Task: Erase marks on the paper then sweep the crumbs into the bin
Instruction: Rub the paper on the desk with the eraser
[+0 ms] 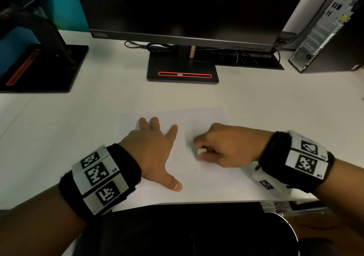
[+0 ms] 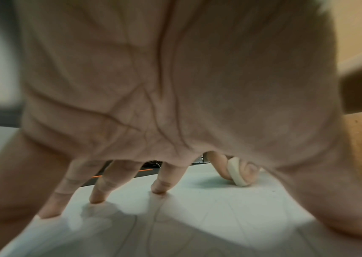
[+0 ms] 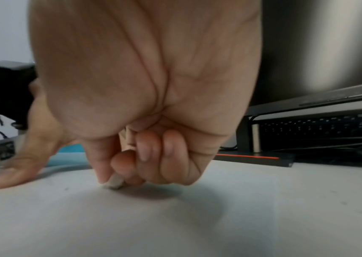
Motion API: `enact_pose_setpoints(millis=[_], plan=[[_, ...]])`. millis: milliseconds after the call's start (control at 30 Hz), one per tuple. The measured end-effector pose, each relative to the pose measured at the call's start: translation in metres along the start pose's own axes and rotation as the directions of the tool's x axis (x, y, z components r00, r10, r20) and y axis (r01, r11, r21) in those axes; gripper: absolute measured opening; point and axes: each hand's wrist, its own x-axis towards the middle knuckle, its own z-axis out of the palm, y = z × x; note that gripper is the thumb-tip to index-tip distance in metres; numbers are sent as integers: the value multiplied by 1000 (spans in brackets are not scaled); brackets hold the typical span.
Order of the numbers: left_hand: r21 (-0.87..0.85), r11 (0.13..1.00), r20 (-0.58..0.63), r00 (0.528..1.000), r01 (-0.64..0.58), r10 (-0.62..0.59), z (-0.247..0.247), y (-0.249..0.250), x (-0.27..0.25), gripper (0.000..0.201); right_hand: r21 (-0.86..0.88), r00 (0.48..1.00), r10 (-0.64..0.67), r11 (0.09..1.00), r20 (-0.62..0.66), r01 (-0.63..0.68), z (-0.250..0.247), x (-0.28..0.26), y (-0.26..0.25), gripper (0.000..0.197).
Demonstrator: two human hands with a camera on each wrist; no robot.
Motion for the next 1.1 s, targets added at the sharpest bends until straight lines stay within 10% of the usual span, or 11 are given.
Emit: enact_pose_setpoints(millis=[1100], plan=[[-119,993,101,994,-17,29,-4,-7,8,131,-18,999,37,999,-11,-37,7,-6,1,18]])
